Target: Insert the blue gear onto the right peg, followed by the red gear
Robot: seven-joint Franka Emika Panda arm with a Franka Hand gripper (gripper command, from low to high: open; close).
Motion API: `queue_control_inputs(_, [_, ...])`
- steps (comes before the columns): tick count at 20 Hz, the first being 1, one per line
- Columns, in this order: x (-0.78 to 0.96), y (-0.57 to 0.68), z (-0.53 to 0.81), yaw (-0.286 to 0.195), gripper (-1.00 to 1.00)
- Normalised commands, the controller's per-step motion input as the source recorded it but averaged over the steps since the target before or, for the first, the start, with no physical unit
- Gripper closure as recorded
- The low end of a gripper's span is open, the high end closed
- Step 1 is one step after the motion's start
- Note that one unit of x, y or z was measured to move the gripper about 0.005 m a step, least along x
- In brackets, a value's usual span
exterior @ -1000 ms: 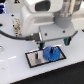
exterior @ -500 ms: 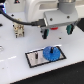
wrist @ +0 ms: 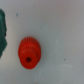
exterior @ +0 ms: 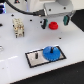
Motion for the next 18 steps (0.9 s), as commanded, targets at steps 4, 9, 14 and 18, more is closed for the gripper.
queue_control_inputs(4, [-0.63,0.27,-0.18,0.0,-1.0])
queue_control_inputs(9, [-0.45,0.28,-0.27,0.0,-1.0])
queue_control_inputs(14, [-0.3,0.2,-0.39,0.0,-1.0])
queue_control_inputs(18, [-0.32,0.05,-0.38,0.0,-1.0])
